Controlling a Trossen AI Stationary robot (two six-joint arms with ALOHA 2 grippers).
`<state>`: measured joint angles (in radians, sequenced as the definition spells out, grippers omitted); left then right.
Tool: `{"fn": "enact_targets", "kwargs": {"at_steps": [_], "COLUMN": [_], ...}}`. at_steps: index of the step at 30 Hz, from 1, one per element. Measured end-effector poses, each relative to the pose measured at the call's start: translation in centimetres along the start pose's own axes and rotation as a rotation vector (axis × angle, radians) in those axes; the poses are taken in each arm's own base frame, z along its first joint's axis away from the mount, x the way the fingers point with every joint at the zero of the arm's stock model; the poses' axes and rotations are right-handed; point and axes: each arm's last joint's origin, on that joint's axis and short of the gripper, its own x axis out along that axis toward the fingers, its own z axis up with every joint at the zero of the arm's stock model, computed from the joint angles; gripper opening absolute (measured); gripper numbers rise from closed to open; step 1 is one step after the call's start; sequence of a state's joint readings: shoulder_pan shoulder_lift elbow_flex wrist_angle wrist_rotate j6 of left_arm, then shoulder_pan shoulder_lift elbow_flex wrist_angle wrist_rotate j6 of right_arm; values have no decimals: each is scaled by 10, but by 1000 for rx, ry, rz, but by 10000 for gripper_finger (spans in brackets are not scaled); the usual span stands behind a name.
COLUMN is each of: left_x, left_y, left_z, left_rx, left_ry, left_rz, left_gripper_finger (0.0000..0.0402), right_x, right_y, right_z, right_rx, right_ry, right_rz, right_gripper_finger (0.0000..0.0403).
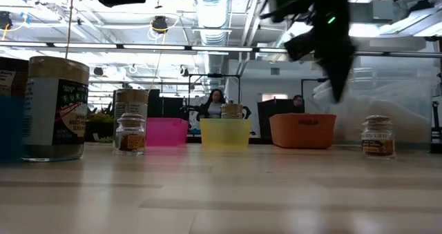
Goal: Sort spices by type
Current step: Move the brown seasoning bottle to the center of the table
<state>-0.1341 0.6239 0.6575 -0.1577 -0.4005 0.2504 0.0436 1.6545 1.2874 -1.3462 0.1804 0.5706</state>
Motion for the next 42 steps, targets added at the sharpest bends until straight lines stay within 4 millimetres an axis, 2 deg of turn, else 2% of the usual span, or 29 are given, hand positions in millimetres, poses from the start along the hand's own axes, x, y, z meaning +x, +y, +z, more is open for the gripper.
{"fn": "enact_targets", "kwargs": {"at_steps": [4, 10, 15, 19, 23, 26, 29, 35, 42], "left_x": [-2, -4, -4, -4, -4, -4, -4, -4, -4], "left_y": [1, 2, 2, 2, 2, 2, 2, 2, 2], "left_z": [0, 1, 1, 1, 1, 1, 2, 2, 3], "left_rx": [-25, -81, -119, -129, -130, -122, -113, -109, -100], "left_ry": [-3, -14, -16, -15, -15, -17, -21, -27, -31], "left_rz": [15, 17, -1, -3, -3, -3, -2, 0, 1], "left_gripper_finger": [277, 277, 277, 277, 277, 277, 277, 277, 277], "right_x": [-8, 12, 35, 47, 57, 65, 77, 96, 86], "right_y": [18, 49, 53, 54, 61, 57, 54, 54, 56], "right_z": [-29, -64, -83, -84, -75, -66, -52, -5, 53], "right_rx": [6, 1, 98, 232, 344, 455, 481, 360, 202], "right_ry": [81, 127, 158, 134, 70, 22, -24, -72, -204], "right_rz": [-87, -69, -142, -129, -27, -66, -136, -65, -74], "right_gripper_finger": [317, 307, 285, 277, 276, 276, 276, 276, 275]}}
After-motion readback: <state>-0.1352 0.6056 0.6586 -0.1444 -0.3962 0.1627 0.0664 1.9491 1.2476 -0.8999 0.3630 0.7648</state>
